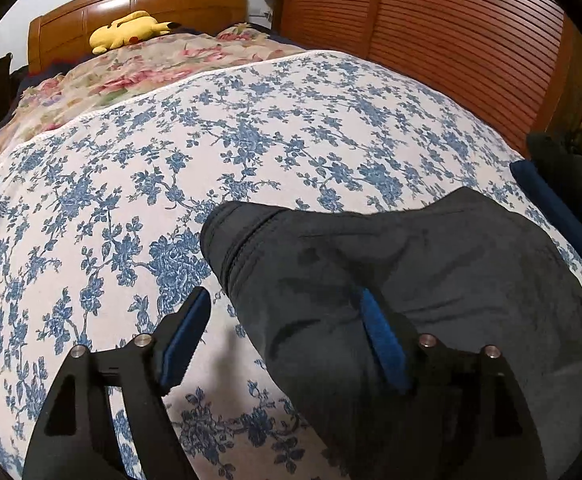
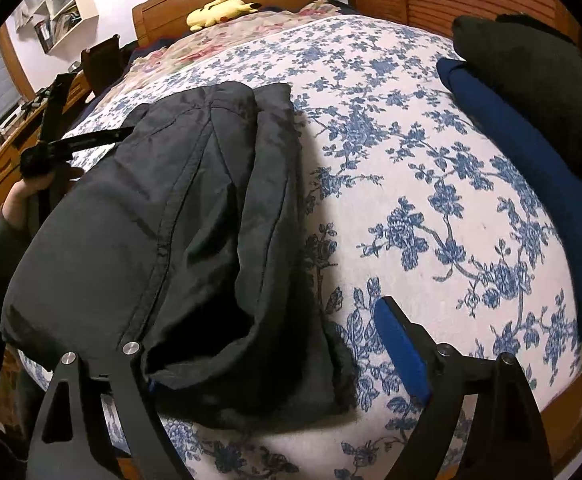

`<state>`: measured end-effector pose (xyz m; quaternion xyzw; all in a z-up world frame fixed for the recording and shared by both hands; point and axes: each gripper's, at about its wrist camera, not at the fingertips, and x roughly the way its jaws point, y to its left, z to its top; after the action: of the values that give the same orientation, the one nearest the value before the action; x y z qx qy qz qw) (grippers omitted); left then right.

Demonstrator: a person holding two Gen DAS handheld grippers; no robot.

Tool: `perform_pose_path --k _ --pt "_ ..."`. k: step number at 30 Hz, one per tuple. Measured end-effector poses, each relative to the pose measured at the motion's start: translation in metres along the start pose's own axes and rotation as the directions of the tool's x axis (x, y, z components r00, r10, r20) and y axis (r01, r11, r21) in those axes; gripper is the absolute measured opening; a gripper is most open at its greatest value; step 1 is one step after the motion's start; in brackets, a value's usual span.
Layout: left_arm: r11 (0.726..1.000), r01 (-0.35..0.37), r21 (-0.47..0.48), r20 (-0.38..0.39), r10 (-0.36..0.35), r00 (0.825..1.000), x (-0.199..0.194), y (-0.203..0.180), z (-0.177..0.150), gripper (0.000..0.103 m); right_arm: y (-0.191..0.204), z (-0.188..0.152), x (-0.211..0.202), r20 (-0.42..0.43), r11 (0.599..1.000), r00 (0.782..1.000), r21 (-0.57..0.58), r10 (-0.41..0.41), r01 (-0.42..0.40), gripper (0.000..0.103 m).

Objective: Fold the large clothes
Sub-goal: 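Grasp the folded jacket bundle with the left tool while the right tool grasps it too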

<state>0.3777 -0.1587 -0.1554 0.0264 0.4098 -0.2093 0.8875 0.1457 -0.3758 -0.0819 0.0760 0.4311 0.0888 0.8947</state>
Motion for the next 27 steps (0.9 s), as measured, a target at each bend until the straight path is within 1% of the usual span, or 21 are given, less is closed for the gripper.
perform_pose_path --k 4,12,13,14,15,16,17,19,20,21,23,24,25,27 --pt "1.000 0.012 -0.008 -0.001 -0.012 1.000 0.004 0.001 0.003 0.079 0.002 -0.005 -0.003 0.004 1.000 1.000 0.025 -0.002 0.002 0.088" --pt "1.000 -0.014 0.015 0.013 0.014 1.000 0.006 -0.005 0.005 0.078 0.002 -0.011 0.000 0.018 0.997 0.999 0.069 0.041 -0.042 0.088" --pt "1.000 0.001 0.015 0.013 -0.002 1.000 0.006 -0.005 0.006 0.072 0.002 -0.011 0.001 0.017 0.996 0.999 0.070 0.049 -0.050 0.088" --pt "1.000 0.011 0.012 0.009 -0.011 1.000 0.007 -0.004 0.006 0.070 0.003 -0.012 0.001 0.017 0.995 0.998 0.069 0.065 -0.066 0.084" --pt "1.000 0.011 0.010 0.008 -0.011 1.000 0.007 -0.004 0.007 0.066 0.004 -0.012 0.002 0.017 0.993 0.996 0.075 0.086 -0.087 0.076" --pt "1.000 0.020 0.013 0.007 -0.020 1.000 0.006 -0.005 0.007 0.060 0.004 -0.012 0.002 0.016 0.990 0.993 0.082 0.116 -0.117 0.072" --pt "0.999 0.029 0.016 0.002 -0.029 1.000 0.006 -0.006 0.007 0.057 0.004 -0.013 0.002 0.014 0.987 0.991 0.088 0.135 -0.135 0.065" --pt "0.999 0.034 0.024 -0.001 -0.034 0.999 0.005 -0.009 0.008 0.048 0.002 -0.013 0.003 0.014 0.981 0.986 0.096 0.166 -0.166 0.058" --pt "0.999 0.031 0.032 -0.002 -0.031 1.000 0.004 -0.011 0.009 0.046 0.001 -0.014 0.003 0.015 0.976 0.981 0.104 0.192 -0.193 0.050" --pt "0.999 0.026 0.041 -0.001 -0.026 1.000 0.003 -0.013 0.009 0.042 0.000 -0.014 0.003 0.017 0.971 0.977 0.112 0.211 -0.212 0.045" --pt "0.998 0.018 0.054 0.001 -0.018 1.000 0.000 -0.017 0.010 0.035 0.000 -0.015 0.003 0.022 0.971 0.977 0.102 0.213 -0.215 0.041" --pt "0.998 0.014 0.056 0.002 -0.015 1.000 -0.001 -0.018 0.010 0.031 -0.001 -0.015 0.003 0.026 0.971 0.976 0.098 0.217 -0.219 0.036" --pt "0.998 0.010 0.060 0.008 -0.010 1.000 -0.004 -0.019 0.011 0.027 0.001 -0.016 0.001 0.032 0.971 0.975 0.092 0.220 -0.222 0.034" --pt "0.998 -0.004 0.067 0.029 0.002 1.000 -0.011 -0.021 0.012 0.022 0.003 -0.016 -0.001 0.046 0.975 0.976 0.063 0.211 -0.214 0.027"
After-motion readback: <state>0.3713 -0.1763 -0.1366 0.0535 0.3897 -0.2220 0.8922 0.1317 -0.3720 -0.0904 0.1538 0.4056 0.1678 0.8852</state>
